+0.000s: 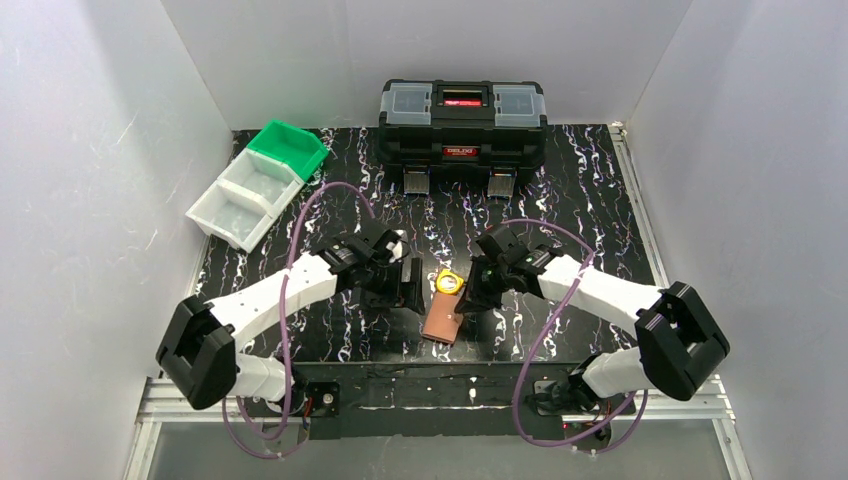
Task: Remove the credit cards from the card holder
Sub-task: Open the card holder at the corner of the board.
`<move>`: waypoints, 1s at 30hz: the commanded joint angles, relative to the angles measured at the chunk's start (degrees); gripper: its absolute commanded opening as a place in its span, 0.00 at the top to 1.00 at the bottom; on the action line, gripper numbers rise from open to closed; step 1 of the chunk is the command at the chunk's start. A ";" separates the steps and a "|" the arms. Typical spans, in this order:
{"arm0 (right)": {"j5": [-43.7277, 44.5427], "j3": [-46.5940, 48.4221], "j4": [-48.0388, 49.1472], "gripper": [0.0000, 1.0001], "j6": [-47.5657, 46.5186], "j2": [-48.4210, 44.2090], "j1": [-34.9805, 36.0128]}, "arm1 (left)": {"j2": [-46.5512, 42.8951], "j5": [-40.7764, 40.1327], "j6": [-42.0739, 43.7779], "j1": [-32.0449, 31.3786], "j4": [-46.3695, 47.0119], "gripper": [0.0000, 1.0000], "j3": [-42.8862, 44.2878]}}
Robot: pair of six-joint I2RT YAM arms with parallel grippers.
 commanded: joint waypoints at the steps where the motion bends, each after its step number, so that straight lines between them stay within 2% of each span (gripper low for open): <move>1: -2.09 2.29 2.73 0.99 -0.60 -1.75 0.26 | 2.83 0.54 -1.08 -2.00 2.17 0.16 -0.11; 9: -2.38 3.89 1.37 0.99 1.01 -7.84 0.32 | 6.68 0.59 -1.01 -3.74 4.01 0.19 1.44; 23: -1.61 9.05 -4.41 0.99 0.17 -7.90 0.54 | 2.71 -3.11 -1.83 -3.73 1.58 0.22 -0.68; 30: 6.52 6.60 -14.22 0.99 0.48 -10.54 0.59 | 3.30 -3.70 -1.73 -3.74 1.19 0.29 -0.72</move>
